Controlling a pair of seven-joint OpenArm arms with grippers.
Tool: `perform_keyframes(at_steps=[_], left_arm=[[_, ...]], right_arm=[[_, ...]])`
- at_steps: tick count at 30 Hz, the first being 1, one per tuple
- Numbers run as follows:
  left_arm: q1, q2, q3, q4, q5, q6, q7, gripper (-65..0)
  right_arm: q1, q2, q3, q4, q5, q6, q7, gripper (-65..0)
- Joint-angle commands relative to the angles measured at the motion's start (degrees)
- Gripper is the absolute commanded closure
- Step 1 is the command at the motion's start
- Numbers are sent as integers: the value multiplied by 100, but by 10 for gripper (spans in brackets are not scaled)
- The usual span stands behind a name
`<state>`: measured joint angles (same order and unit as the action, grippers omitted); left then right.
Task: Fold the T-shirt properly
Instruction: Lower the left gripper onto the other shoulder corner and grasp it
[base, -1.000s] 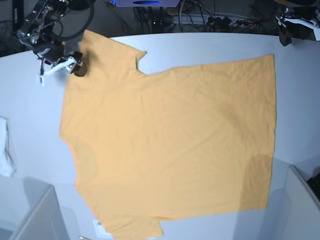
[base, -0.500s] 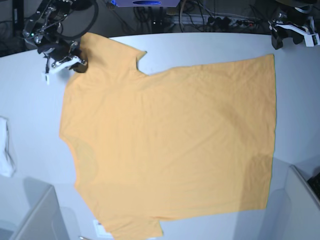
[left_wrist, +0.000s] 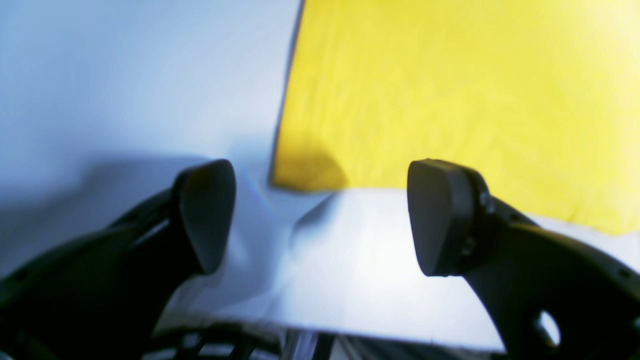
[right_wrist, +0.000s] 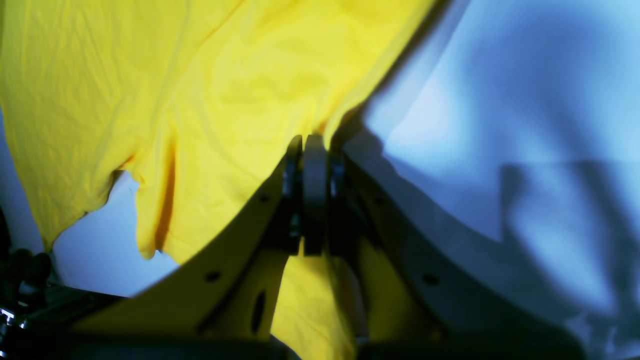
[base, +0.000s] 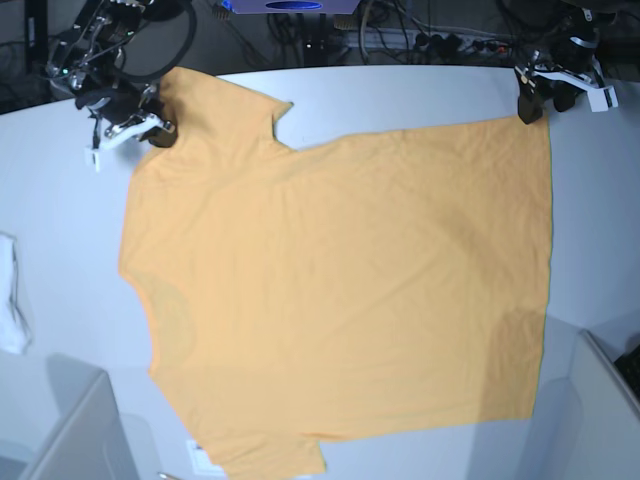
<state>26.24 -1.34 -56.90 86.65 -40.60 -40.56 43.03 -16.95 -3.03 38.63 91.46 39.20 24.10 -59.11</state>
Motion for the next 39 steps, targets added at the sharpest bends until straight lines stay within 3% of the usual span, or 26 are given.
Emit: perform_keyframes(at_steps=[1, 6, 13, 23, 29, 35, 39], left_arm=[[27, -28, -11, -89, 179, 56, 221, -515], [-149, -19, 42, -336, 170, 56, 229, -515], [-501, 16, -2, -336, 143, 56, 871, -515], [-536, 403, 25, -397, 126, 56, 906, -515], [-642, 411, -11, -740, 126, 56, 906, -515], [-334, 341, -327, -925, -762, 56, 906, -406], [-439, 253, -327, -1171, -797, 56, 906, -403]], right_arm=[[-50, 8, 18, -34, -373, -49, -247, 0], [-50, 8, 18, -34, -373, -49, -256, 0], [-50, 8, -17, -34, -373, -49, -247, 0], [-59, 122, -35, -34, -373, -49, -238, 0], [-59, 122, -17, -34, -373, -49, -229, 0], [-50, 122, -35, -60, -373, -49, -229, 0], [11, 122, -35, -69, -373, -49, -256, 0]])
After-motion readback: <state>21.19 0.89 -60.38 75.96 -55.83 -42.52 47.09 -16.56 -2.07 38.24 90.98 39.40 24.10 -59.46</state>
